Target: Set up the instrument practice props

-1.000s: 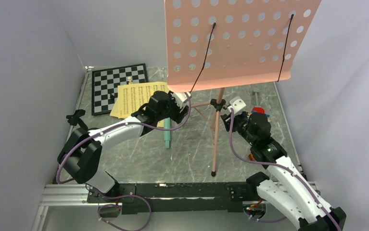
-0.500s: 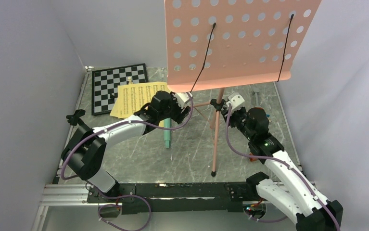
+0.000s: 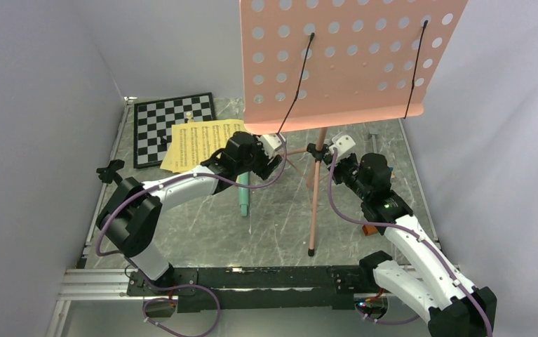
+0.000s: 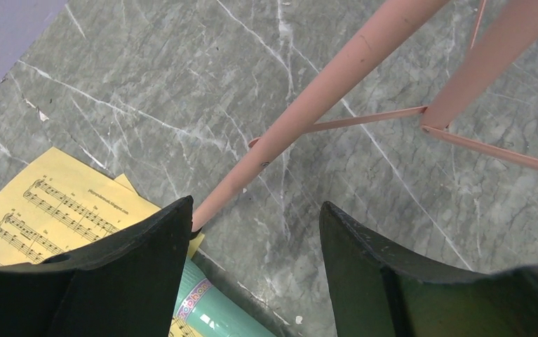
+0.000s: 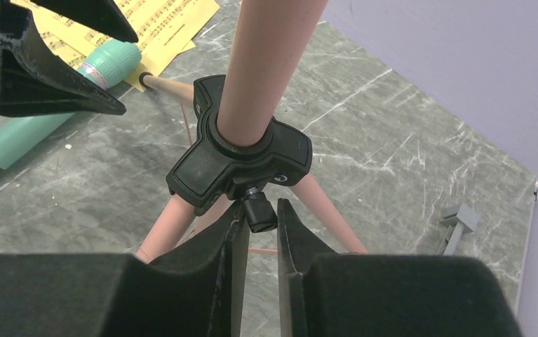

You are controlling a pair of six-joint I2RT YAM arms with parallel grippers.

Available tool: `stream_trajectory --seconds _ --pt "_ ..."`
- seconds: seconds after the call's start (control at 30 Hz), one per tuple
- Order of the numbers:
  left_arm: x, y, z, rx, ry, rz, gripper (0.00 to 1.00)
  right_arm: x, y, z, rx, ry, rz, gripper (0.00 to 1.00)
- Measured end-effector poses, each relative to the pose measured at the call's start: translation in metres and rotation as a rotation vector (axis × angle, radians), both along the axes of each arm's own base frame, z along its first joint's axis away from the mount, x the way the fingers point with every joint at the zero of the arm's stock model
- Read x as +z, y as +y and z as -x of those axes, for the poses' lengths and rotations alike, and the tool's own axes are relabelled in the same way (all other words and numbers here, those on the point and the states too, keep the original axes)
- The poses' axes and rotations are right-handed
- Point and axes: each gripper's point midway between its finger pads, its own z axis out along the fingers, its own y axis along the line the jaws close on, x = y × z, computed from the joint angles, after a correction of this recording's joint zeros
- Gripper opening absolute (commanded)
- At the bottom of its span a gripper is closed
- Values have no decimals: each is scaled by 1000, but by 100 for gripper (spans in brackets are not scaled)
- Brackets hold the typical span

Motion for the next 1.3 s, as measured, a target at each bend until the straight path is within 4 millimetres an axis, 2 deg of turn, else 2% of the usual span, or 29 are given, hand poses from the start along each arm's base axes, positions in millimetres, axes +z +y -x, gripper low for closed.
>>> stream_trajectory --seconds 0.2,0.47,0.77,1.07,1.3 --pt "-4 -7 -5 0 -17 -27 70 0 0 0 -5 8 -16 13" --pt "-9 -15 -39 77 -66 -92 71 0 3 2 -9 34 -72 13" --pt "-23 -24 -58 97 -91 -178 71 1 4 1 -27 50 -131 11" --pt "-29 -19 -70 96 -62 -194 71 0 12 1 -23 72 -211 9" --pt "-29 -13 -88 94 -50 -204 71 1 20 -4 -24 86 -265 6"
